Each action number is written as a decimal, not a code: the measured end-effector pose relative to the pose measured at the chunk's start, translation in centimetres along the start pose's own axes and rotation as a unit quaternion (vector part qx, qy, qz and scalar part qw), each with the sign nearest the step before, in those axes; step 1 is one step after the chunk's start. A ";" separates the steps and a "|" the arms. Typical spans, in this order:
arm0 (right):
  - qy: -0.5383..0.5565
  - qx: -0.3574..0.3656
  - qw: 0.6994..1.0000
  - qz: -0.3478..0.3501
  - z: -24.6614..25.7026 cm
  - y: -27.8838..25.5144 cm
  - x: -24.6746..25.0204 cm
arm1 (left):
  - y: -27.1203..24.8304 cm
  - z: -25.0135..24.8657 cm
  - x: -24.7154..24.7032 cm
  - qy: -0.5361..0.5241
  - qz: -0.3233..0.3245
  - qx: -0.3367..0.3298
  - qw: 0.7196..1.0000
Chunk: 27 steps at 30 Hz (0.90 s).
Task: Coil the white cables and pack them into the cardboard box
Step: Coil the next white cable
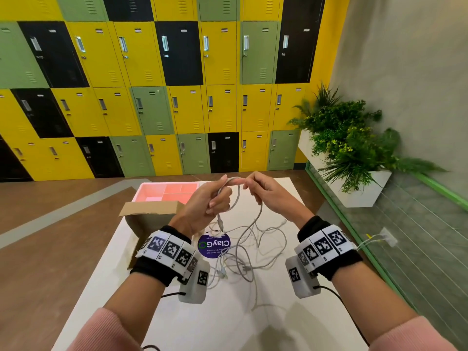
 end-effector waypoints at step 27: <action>-0.281 -0.071 0.940 0.180 -3.5 -1.9 -4.6 | 2.2 2.3 1.9 0.184 -0.168 -0.027 0.968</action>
Point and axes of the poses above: each hand's wrist, its own y-axis towards the middle knuckle, its own x-axis out of the back of the hand, z = x × y, the point moved 5 cm from there along y, towards the middle knuckle, and after that the axes turned 2 degrees about x, right-handed, at the moved point
